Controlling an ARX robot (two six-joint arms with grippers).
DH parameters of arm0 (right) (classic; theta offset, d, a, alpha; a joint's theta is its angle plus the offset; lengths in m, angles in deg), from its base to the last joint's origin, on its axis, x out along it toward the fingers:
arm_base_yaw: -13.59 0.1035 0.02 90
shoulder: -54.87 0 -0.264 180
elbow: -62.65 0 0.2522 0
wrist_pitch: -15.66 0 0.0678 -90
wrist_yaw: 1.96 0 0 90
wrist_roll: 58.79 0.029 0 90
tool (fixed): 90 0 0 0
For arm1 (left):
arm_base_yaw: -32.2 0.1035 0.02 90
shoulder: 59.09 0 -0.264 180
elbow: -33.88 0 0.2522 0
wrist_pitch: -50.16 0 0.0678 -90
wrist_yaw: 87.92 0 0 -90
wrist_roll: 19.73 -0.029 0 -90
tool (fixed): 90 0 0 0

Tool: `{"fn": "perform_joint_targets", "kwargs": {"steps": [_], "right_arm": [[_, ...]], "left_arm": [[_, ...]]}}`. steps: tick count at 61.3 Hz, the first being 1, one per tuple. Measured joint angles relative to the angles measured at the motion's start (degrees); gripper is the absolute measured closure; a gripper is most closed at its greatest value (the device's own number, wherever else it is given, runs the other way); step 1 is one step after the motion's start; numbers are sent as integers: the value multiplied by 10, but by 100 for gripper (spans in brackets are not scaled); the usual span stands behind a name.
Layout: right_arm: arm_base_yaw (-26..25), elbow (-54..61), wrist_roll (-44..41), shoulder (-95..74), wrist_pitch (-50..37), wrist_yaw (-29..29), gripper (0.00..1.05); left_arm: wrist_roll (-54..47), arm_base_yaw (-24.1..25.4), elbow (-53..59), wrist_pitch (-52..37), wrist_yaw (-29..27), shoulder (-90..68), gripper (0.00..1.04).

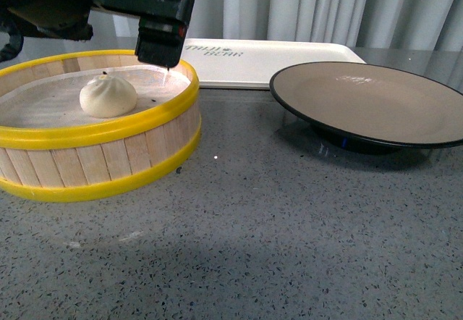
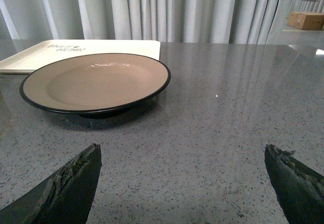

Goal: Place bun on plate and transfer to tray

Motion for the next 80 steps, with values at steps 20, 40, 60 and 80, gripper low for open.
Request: {"fn": "perform_joint_targets", "kwargs": {"steps": [20, 40, 60, 80], "right_arm": [[0, 0, 0, 0, 0, 0, 8], [0, 0, 0, 0, 0, 0, 8], [0, 0, 0, 0, 0, 0, 8], [0, 0, 0, 0, 0, 0, 8]], "left_arm": [[-2, 12, -18, 13, -14, -34, 7], [-12, 20, -26, 45, -21, -50, 7], [-14, 22, -26, 61, -16, -50, 22], [-14, 22, -26, 65, -14, -50, 77]]}}
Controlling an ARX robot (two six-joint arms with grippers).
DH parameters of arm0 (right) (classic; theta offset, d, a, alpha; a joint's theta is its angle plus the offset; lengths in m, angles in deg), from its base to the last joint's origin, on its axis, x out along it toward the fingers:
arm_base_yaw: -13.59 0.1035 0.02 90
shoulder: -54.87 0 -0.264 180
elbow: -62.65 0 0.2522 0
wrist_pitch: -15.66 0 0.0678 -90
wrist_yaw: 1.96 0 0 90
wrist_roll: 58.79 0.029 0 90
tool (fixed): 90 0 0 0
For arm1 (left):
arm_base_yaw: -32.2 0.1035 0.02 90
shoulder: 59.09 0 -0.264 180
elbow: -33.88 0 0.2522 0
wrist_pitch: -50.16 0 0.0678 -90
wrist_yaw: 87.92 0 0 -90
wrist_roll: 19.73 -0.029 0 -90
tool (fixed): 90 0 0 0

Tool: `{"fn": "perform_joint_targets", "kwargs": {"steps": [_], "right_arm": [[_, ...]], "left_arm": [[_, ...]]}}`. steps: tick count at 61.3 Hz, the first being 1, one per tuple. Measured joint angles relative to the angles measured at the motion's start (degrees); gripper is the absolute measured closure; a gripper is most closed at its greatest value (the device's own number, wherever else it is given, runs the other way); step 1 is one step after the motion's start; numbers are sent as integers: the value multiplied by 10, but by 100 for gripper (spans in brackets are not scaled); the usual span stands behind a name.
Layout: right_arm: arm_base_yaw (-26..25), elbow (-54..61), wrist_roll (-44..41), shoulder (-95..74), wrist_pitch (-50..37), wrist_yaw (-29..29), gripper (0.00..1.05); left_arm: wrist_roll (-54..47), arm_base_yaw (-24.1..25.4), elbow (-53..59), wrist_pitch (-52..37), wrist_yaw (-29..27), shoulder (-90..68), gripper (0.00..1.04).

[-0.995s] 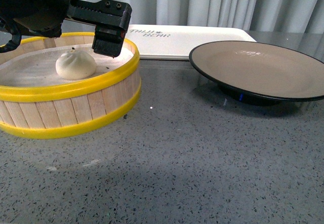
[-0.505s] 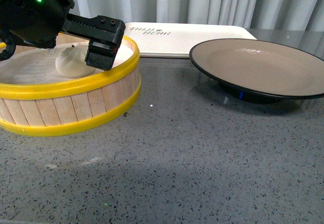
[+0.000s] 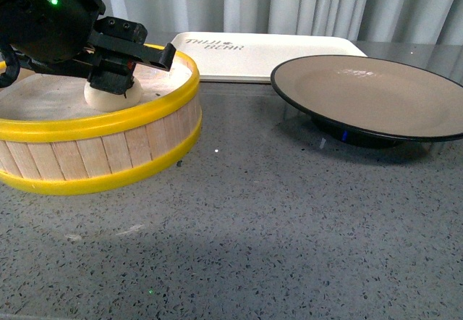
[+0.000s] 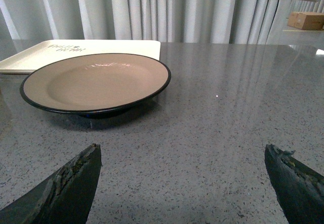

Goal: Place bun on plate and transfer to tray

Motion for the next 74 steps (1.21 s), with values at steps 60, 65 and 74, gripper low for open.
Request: {"fn": "perform_joint_targets", "kwargs": {"steps": [60, 65, 74], "right_arm": [[0, 0, 0, 0, 0, 0, 8], [0, 0, 0, 0, 0, 0, 8], [0, 0, 0, 0, 0, 0, 8]], "left_arm": [[-19, -58, -171, 80, -10, 17, 101], [-19, -92, -208, 80, -19, 5, 101], [-27, -170, -292, 77, -41, -61, 101]]}}
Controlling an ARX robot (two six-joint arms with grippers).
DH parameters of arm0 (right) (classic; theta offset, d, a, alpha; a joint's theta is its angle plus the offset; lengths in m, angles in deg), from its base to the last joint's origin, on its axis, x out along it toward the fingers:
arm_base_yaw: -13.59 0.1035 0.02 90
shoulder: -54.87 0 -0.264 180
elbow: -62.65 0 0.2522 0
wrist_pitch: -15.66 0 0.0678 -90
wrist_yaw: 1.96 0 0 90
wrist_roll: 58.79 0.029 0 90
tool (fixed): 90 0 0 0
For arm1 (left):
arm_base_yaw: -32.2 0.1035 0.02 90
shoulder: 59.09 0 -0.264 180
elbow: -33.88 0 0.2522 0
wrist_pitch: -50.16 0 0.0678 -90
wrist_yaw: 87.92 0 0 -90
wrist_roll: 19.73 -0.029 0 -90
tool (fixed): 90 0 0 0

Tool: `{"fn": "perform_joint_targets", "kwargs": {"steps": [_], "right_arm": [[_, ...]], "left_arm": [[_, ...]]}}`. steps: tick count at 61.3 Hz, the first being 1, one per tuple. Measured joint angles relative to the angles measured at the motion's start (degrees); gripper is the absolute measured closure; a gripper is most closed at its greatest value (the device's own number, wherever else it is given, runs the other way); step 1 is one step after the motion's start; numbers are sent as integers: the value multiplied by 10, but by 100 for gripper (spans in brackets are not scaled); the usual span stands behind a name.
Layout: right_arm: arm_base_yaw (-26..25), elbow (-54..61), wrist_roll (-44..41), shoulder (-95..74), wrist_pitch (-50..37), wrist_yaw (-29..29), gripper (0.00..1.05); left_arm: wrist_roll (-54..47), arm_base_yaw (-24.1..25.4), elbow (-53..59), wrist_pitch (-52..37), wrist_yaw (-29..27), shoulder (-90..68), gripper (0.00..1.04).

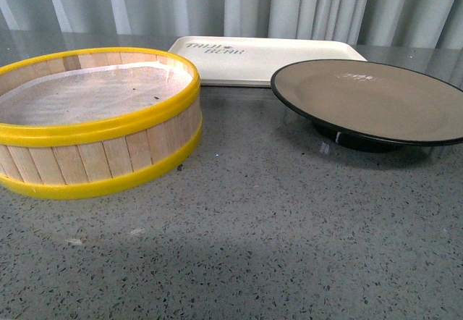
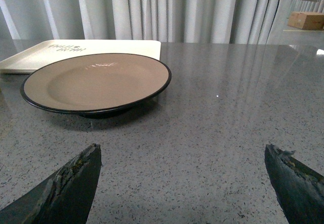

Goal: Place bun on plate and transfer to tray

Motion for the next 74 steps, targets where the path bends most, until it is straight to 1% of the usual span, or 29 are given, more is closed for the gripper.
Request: {"fn": "perform_joint_targets", "kwargs": {"steps": [7, 13, 21, 30, 49, 65, 74], "right_arm": [[0, 0, 0, 0, 0, 0, 8], [0, 0, 0, 0, 0, 0, 8], [0, 0, 0, 0, 0, 0, 8], [0, 0, 0, 0, 0, 0, 8], [0, 0, 0, 0, 0, 0, 8], [0, 0, 0, 0, 0, 0, 8], [0, 0, 0, 0, 0, 0, 8]], "left_arm": [[-5, -50, -63, 0, -7, -79, 101], [-9, -73, -94, 3, -7, -120, 101], [-12, -91, -127, 10, -8, -159, 101], [-12, -97, -135, 16, -4, -181, 101], [-17, -95, -130, 4, -15, -205, 101], [-14, -95, -129, 36, 0, -221, 101], [-16, -95, -129, 43, -3, -228, 101]]}}
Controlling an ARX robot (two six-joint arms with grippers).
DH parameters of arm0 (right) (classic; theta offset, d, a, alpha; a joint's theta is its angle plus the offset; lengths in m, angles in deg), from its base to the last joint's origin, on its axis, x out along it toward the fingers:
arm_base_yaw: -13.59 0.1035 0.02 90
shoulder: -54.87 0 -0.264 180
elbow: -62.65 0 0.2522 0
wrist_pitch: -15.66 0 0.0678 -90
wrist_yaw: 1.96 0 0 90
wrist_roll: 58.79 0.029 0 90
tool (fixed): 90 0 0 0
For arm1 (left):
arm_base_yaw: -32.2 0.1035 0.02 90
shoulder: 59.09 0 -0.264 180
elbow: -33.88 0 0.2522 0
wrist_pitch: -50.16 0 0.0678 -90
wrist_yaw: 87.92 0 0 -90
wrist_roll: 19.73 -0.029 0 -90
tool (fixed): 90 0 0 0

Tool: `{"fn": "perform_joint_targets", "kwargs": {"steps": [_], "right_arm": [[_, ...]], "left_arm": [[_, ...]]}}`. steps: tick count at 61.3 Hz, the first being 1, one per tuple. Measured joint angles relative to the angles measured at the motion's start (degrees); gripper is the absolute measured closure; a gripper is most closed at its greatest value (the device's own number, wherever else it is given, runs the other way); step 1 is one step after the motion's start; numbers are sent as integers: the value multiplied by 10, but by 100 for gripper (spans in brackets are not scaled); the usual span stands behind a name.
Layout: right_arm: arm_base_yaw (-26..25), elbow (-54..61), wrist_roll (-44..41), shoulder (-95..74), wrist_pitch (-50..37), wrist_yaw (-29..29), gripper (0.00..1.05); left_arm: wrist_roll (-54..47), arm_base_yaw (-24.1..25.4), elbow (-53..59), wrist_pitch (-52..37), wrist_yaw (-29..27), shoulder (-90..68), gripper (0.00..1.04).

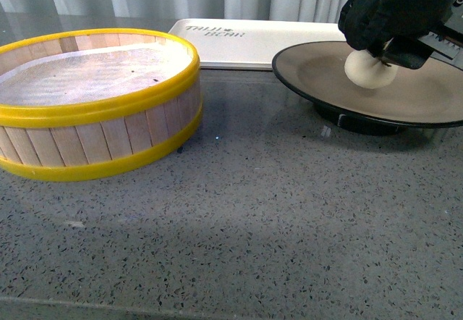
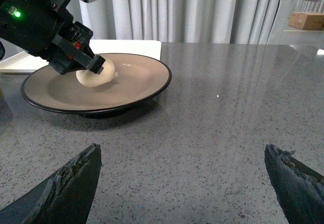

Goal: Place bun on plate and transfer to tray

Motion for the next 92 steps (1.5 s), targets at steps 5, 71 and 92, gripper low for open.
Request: {"fn": "perform_joint_targets", "kwargs": {"steps": [5, 71, 92], "right_arm": [[0, 0, 0, 0, 0, 0, 8], [0, 0, 0, 0, 0, 0, 8], [0, 0, 0, 0, 0, 0, 8]], "left_arm": [[0, 0, 0, 9, -1, -6, 101], [43, 0, -46, 37, 4, -14, 7], [21, 23, 185, -132, 31, 225, 7]]}}
